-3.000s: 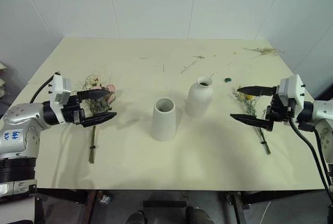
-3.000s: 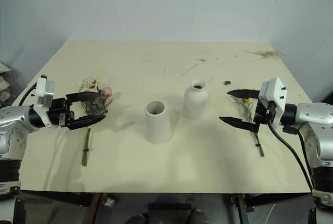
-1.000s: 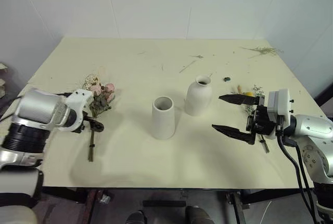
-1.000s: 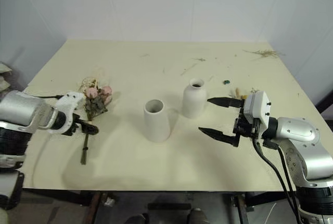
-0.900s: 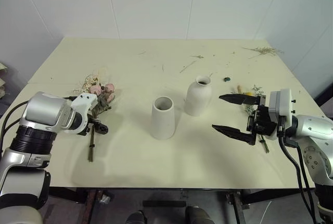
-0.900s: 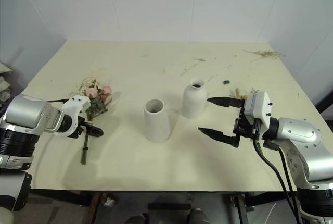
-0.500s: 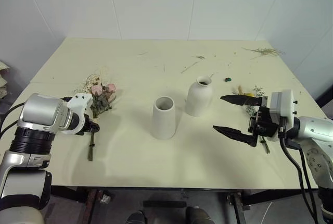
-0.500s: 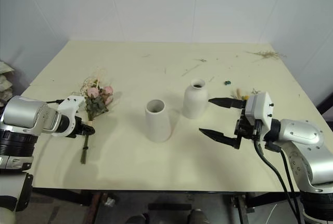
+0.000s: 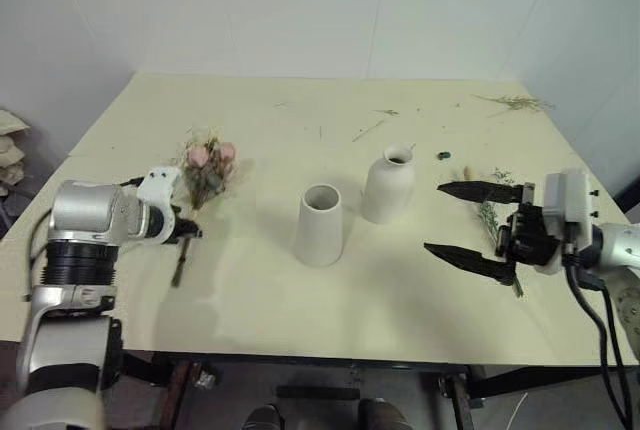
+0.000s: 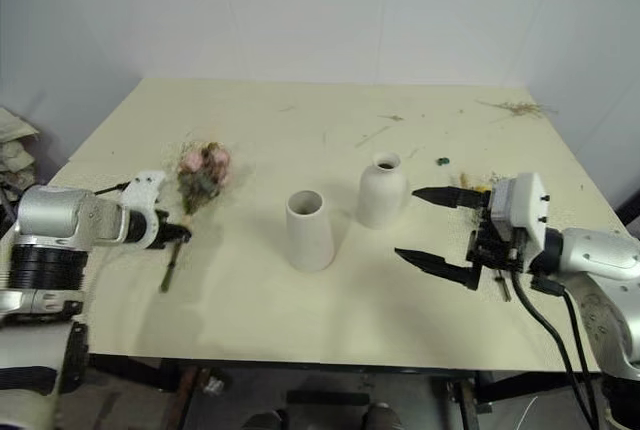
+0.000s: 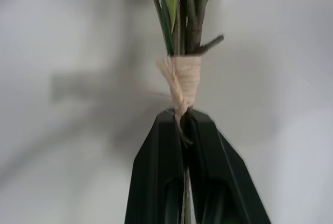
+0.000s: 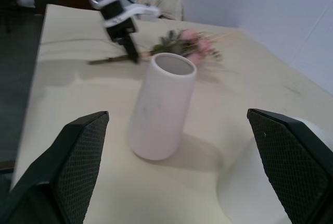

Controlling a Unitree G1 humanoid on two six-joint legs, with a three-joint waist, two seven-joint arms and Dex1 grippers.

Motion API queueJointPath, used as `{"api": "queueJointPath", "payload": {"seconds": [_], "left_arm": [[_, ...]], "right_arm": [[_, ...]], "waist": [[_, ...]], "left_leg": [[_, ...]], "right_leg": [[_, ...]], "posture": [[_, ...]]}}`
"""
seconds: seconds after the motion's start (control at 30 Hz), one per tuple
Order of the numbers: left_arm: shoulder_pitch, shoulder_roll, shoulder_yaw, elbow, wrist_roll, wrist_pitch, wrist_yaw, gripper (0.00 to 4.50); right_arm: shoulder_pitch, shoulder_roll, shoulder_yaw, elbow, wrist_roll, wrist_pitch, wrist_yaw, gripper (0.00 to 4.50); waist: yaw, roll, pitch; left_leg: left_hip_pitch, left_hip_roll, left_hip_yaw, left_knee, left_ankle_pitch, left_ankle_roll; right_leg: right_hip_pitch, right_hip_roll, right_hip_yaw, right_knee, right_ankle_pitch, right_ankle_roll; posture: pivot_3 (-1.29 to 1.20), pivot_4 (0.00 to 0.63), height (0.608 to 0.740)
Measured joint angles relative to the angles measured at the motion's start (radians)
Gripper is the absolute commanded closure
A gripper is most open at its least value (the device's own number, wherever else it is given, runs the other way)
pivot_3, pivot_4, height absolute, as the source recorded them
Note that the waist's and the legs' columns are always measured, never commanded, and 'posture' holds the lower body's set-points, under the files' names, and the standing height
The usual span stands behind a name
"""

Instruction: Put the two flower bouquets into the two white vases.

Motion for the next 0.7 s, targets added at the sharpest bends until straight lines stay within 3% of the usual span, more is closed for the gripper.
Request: {"api": "queueJointPath", "payload": {"seconds": [0.17, 0.37, 0.7], "left_arm": [[-0.052, -0.123, 0.203, 0.02, -0.123, -0.357, -0.081, 4.45], [-0.095, -0.167, 0.256, 0.024, -0.242, -0.563, -0.298, 4.45], [-0.112, -0.256, 0.208, -0.009, -0.441, -0.552, -0.572, 4.45]], "right_arm": [[0.0, -0.047, -0.068, -0.058, 0.12, 0.098, -0.029, 0.0], [-0.013, -0.083, -0.128, -0.12, 0.258, 0.207, -0.102, 0.0], [0.024, -0.067, -0.115, -0.118, 0.212, 0.205, -0.123, 0.0]], "waist": [[0.002, -0.001, 0.0], [-0.002, -0.001, 0.0], [0.001, -0.001, 0.0]], "left_leg": [[-0.001, 0.001, 0.001, 0.0, -0.001, 0.0], [-0.003, 0.001, 0.002, 0.0, -0.001, 0.001], [-0.004, 0.001, 0.002, 0.0, -0.001, 0.001]], "right_leg": [[-0.001, 0.0, 0.0, -0.002, 0.001, 0.0], [-0.001, 0.0, 0.0, -0.004, 0.001, 0.001], [-0.001, 0.0, 0.0, -0.005, 0.002, 0.002]], "posture": [[0.0, 0.15, 0.74], [0.0, 0.15, 0.74], [0.0, 0.15, 0.74]]}}
